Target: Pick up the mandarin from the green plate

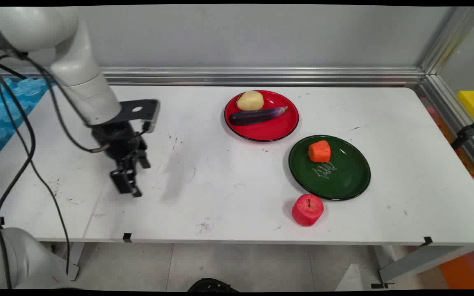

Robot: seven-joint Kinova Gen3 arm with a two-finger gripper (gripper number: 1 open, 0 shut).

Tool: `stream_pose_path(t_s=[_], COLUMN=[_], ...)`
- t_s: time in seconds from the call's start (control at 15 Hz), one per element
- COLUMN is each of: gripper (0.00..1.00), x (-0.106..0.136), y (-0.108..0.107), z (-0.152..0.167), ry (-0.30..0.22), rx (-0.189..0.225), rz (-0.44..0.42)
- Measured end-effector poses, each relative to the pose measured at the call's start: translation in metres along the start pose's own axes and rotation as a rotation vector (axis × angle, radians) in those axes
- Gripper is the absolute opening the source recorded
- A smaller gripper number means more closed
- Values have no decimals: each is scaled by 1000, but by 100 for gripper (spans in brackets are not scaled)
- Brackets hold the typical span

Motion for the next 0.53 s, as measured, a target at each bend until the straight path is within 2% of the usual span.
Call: stream_pose_path(t_s=[0.2,0.53], gripper=[100,100], x=[31,121], y=[-10,-20], z=[-4,-13], ry=[63,192], rx=[30,104], rz=[22,91])
